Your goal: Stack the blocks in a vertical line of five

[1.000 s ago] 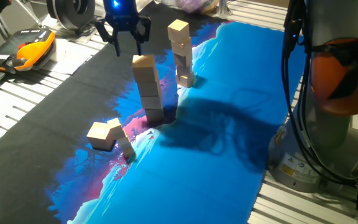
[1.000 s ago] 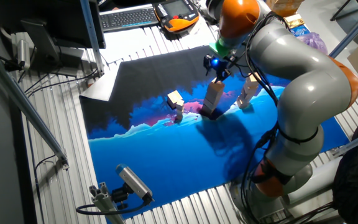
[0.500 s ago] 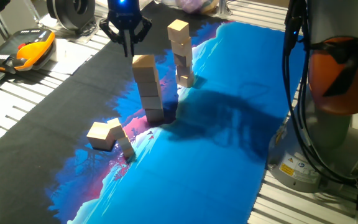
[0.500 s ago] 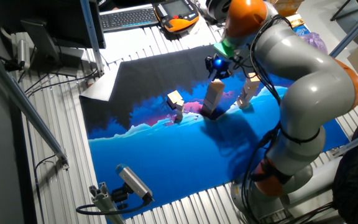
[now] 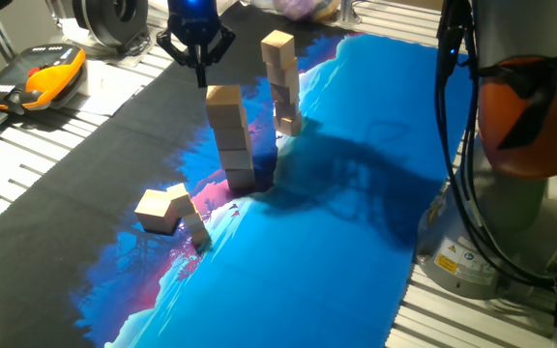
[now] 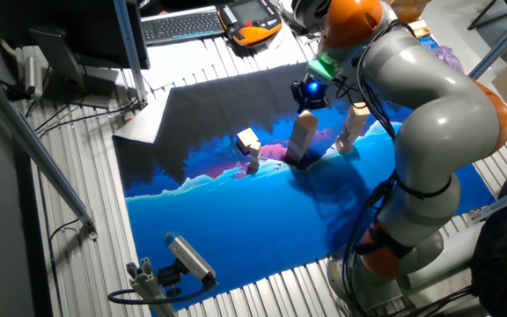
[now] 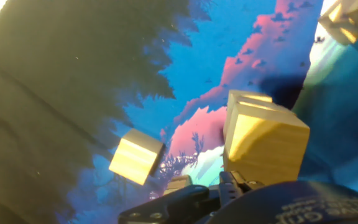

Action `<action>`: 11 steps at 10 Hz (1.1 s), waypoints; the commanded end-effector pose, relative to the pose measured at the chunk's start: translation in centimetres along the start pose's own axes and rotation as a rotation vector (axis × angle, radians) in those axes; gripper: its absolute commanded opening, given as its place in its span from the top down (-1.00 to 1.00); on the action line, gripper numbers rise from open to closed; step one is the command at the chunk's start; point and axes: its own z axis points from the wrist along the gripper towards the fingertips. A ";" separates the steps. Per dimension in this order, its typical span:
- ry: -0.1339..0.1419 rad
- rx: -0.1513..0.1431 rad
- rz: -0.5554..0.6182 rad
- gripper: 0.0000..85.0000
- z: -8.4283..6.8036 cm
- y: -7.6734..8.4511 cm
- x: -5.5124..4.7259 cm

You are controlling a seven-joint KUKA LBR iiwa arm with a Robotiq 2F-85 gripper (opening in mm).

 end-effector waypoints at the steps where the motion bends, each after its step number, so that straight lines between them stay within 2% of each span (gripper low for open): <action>1: -0.007 0.000 0.014 1.00 0.0 0.0 0.0; 2: 0.006 -0.027 0.046 1.00 0.0 0.0 0.0; 3: 0.003 -0.045 0.075 1.00 0.0 0.0 0.0; 4: -0.019 -0.057 0.111 0.60 0.4 0.4 0.3; 6: -0.057 -0.073 0.164 0.60 1.9 1.7 1.4; 9: -0.063 -0.082 0.190 0.60 2.7 2.6 1.6; 10: -0.069 -0.076 0.214 0.60 3.2 3.0 1.8; 11: -0.090 -0.076 0.238 0.60 4.1 3.5 2.3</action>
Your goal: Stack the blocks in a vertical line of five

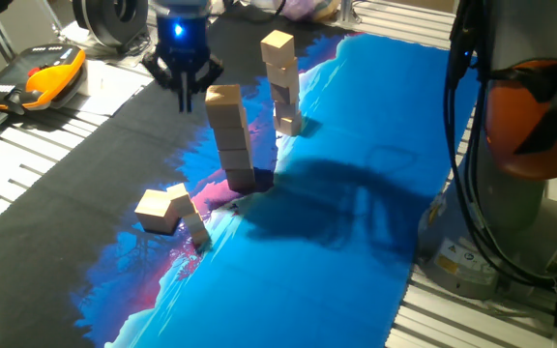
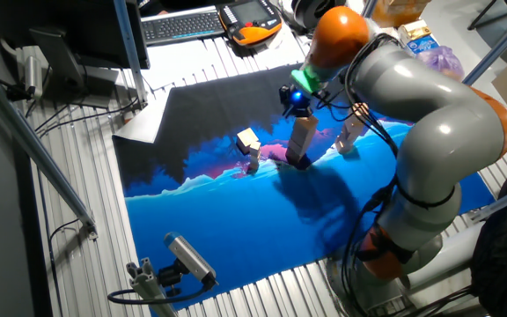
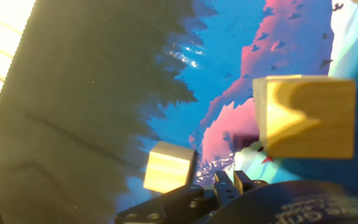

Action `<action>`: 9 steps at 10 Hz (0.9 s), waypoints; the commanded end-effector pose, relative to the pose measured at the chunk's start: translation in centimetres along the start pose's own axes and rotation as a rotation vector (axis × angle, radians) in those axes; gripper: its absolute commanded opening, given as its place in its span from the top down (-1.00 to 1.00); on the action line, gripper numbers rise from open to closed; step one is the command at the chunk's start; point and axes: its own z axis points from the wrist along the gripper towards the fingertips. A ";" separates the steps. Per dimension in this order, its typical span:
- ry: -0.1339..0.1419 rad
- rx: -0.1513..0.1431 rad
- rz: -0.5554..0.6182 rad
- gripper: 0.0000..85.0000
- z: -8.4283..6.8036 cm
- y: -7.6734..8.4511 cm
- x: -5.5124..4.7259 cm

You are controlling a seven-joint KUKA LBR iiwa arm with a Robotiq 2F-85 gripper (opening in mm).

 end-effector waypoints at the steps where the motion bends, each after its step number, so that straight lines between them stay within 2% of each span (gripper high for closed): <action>1: -0.011 -0.003 0.011 0.60 0.5 0.1 0.5; 2: -0.040 -0.010 0.036 0.60 1.7 0.4 1.3; 5: -0.080 -0.046 0.078 0.60 3.9 1.5 1.8; 7: -0.076 -0.049 0.077 0.60 5.2 2.4 1.5; 9: -0.133 0.003 0.025 0.60 6.9 2.9 1.8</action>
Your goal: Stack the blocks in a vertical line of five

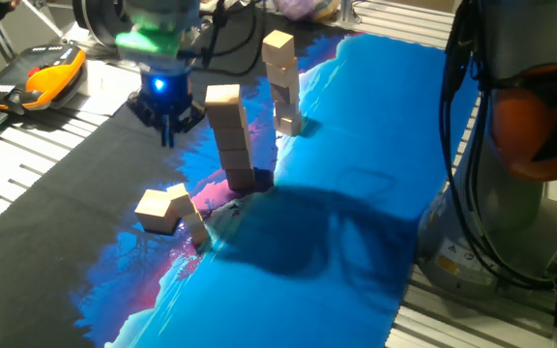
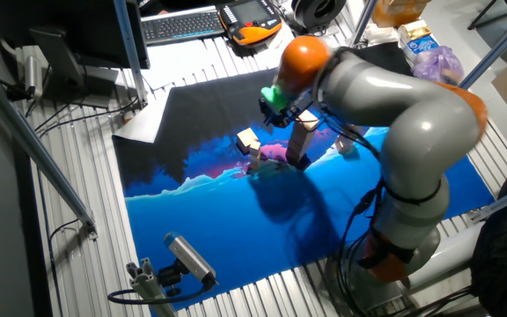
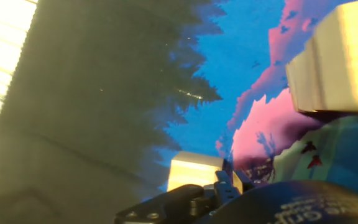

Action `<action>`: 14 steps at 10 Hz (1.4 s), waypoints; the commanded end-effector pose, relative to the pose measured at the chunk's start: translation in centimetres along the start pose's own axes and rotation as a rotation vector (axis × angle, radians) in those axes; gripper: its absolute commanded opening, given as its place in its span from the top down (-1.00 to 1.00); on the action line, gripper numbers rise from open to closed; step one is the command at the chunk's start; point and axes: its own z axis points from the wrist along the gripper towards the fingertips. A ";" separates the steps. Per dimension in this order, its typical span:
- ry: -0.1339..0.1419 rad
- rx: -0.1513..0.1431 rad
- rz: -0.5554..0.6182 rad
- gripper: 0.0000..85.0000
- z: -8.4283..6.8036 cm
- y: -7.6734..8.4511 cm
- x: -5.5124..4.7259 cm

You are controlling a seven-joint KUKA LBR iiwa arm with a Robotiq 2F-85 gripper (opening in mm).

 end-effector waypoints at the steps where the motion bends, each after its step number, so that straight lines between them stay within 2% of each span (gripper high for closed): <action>1: -0.005 0.003 -0.001 0.60 0.0 0.0 0.0; 3: 0.013 0.032 0.022 0.60 0.0 0.0 0.0; 4: 0.001 0.064 0.040 0.60 0.0 0.0 0.0; 6: -0.047 0.087 0.040 0.60 0.0 0.0 0.0; 8: -0.048 0.082 0.035 0.60 0.0 0.0 0.0; 9: -0.017 0.078 0.016 0.60 0.0 0.0 0.0; 10: 0.006 0.093 -0.025 1.00 0.0 0.0 0.0; 12: 0.068 0.076 -0.130 1.00 0.0 0.0 0.0; 13: 0.085 0.079 -0.175 1.00 0.0 0.0 0.0; 14: 0.086 0.076 -0.170 1.00 0.0 0.0 0.0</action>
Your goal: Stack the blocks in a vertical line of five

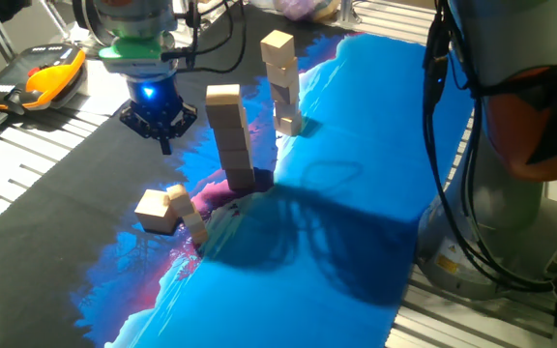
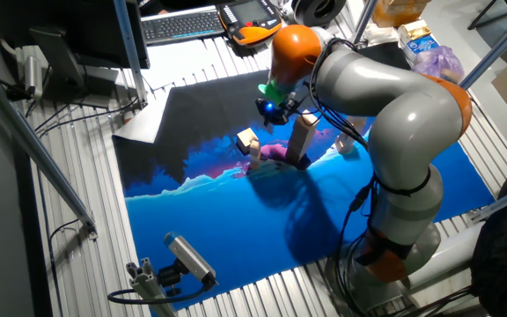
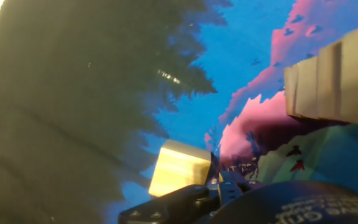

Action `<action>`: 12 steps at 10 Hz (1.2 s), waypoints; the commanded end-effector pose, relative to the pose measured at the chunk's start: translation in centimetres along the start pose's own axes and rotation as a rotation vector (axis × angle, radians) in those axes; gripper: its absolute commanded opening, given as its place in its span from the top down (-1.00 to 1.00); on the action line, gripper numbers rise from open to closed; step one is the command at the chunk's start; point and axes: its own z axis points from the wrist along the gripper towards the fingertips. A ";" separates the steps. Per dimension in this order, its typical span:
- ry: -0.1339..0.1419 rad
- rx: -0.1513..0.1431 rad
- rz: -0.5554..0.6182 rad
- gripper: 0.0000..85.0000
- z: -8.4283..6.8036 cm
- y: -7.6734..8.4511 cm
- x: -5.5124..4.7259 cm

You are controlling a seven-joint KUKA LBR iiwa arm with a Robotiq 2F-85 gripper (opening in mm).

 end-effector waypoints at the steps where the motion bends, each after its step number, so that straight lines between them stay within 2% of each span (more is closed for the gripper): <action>1: -0.006 0.034 -0.035 1.00 0.0 0.0 0.0; 2: -0.003 0.037 -0.029 1.00 0.0 0.0 0.0; 3: 0.005 0.021 -0.021 1.00 0.0 0.0 0.0; 4: 0.008 0.017 -0.015 1.00 0.0 0.0 0.0; 5: -0.004 0.016 0.003 0.60 0.1 0.3 0.1; 6: -0.012 0.018 0.028 0.60 0.4 1.2 0.4; 9: -0.058 0.049 0.101 -0.60 2.0 3.5 0.2; 10: -0.068 0.051 0.131 -0.60 2.8 4.1 0.0; 11: -0.070 0.051 0.156 -1.00 3.7 4.4 0.0; 12: -0.069 0.050 0.165 -1.00 4.6 4.5 0.1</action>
